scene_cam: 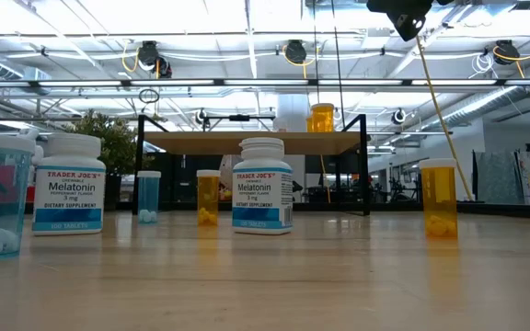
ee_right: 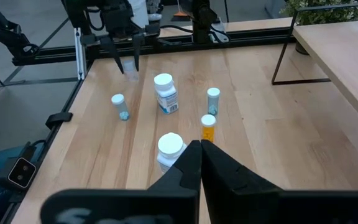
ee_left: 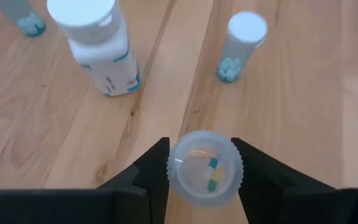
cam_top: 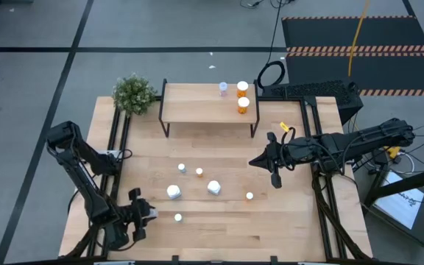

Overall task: Pick and place medicine bottles onto shelf by color
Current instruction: Put the transparent pill bottle on the shelf aligned with the transparent pill bottle

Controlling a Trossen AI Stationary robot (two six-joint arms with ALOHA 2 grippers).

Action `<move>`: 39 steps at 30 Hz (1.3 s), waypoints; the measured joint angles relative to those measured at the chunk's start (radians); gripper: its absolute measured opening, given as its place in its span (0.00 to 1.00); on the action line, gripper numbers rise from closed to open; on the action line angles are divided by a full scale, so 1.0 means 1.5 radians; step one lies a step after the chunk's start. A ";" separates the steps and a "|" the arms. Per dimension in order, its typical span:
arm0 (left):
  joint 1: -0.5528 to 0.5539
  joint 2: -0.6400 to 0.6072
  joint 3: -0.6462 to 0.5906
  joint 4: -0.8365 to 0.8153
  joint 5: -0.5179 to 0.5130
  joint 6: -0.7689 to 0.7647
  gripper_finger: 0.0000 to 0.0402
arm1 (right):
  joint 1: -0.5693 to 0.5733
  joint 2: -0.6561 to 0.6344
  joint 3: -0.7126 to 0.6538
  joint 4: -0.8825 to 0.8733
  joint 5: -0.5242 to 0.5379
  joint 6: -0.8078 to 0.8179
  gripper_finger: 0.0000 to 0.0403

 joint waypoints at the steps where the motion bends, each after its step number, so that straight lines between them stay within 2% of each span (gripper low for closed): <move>1: 0.002 -0.008 0.000 0.000 0.000 0.005 0.37 | 0.000 0.000 0.000 0.000 0.000 0.000 0.00; 7: 0.022 -0.057 0.000 -0.001 0.000 0.055 0.41 | 0.000 0.000 -0.001 0.000 0.000 -0.002 0.00; 14: 0.061 -0.118 0.000 -0.001 0.000 0.158 0.37 | 0.000 0.000 -0.001 -0.001 0.000 -0.002 0.00; 25: 0.153 -0.226 0.001 0.001 0.000 0.321 0.38 | 0.000 0.001 -0.001 0.000 0.004 -0.002 0.00; 29: 0.200 -0.250 0.001 0.030 -0.001 0.406 0.39 | 0.000 0.001 -0.001 0.005 0.006 -0.002 0.00; 33: 0.251 -0.264 0.001 0.082 -0.001 0.508 0.39 | 0.000 0.001 -0.003 0.008 0.039 -0.002 0.00; 39: 0.321 -0.274 0.020 0.131 0.005 0.628 0.39 | -0.002 0.001 -0.036 0.059 0.056 -0.034 0.00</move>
